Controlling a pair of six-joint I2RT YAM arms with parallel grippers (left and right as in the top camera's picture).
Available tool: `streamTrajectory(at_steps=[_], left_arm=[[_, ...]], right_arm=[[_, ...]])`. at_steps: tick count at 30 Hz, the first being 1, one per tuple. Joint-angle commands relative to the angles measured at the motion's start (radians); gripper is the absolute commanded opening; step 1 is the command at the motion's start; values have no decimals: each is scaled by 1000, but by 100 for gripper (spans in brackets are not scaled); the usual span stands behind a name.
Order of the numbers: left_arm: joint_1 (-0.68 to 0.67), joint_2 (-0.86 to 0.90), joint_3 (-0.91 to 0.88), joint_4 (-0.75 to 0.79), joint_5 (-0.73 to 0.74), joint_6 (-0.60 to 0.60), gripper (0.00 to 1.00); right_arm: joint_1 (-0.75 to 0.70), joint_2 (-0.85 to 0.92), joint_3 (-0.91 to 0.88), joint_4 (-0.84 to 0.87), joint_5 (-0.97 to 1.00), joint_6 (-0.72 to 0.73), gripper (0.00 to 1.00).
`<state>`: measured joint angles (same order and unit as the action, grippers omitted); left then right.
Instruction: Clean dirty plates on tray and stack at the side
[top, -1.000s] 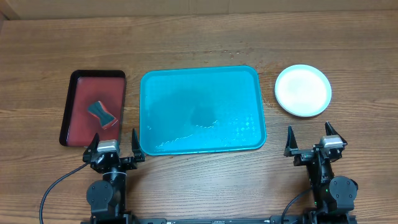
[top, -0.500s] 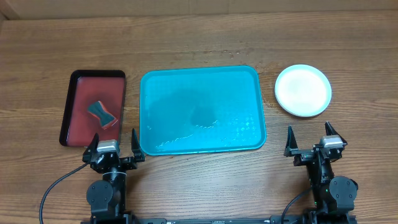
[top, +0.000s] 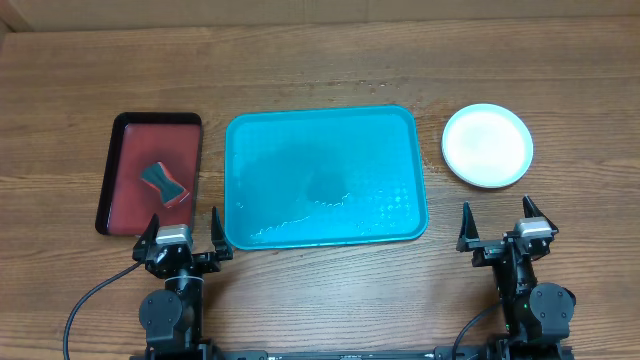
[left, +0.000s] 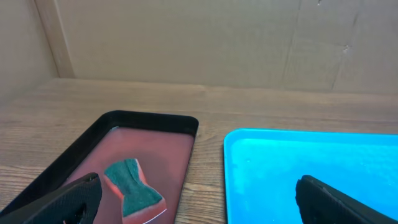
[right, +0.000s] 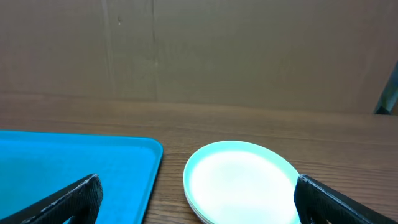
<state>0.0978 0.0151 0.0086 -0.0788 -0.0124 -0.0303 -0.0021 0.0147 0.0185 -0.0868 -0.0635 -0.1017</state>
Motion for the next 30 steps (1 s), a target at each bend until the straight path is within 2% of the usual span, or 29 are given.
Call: streamTrajectory(at_steps=[1,13,18,20,26,30], left_arm=[[-1,-10,-4,2,-10,-22,100],[-1,-10,-4,2,-10,-22,100],[-1,-10,-4,2,-10,-22,100],[-1,-10,-4,2,-10,-22,100],[-1,-10,-4,2,-10,-22,100],[-1,-10,-4,2,-10,-22,100]], right_arm=[[-5,-12,-10,7,-1,0,100],[-4,-12,-10,2,36,2,100],[-4,-12,-10,1,37,139,100],[-4,-12,-10,1,37,152,100],[-4,-12,-10,0,48,139,100],[-4,-12,-10,0,48,64,100]])
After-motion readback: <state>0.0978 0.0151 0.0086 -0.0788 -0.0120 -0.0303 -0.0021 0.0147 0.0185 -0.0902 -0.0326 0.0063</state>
